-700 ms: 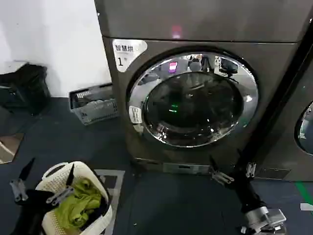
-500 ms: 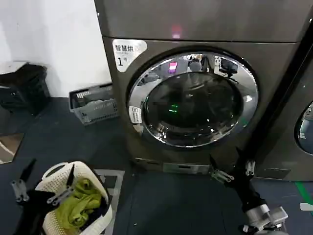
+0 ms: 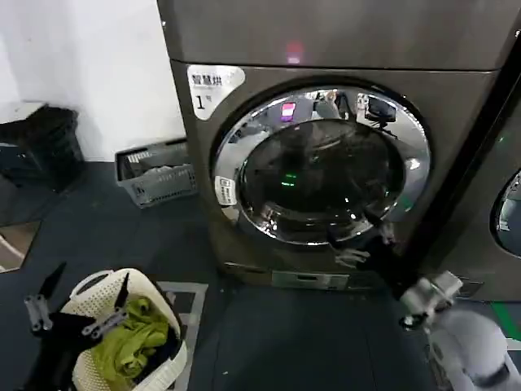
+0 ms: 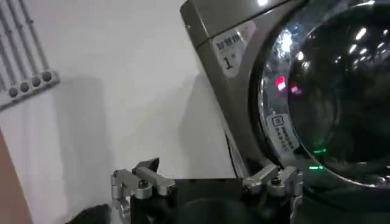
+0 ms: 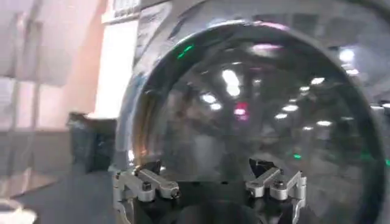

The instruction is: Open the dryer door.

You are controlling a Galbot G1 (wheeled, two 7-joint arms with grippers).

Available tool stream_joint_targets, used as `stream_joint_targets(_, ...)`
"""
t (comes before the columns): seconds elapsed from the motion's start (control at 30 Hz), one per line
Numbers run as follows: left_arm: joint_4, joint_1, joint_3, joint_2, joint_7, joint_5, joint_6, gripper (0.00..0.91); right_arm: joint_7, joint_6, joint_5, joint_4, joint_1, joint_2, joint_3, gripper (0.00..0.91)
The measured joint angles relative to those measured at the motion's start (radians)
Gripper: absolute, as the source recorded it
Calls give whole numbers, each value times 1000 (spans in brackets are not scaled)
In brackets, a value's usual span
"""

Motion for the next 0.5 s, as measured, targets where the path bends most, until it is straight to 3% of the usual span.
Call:
stream_joint_targets(0.13, -1, -1, 11, 1, -13, 23, -7, 907, -22, 23, 11, -59, 83, -15, -93, 907)
stream_joint_targets(0.5, -7, 1, 26, -3, -19, 39, 18, 907, 35, -31, 30, -141, 266, 0, -278, 907)
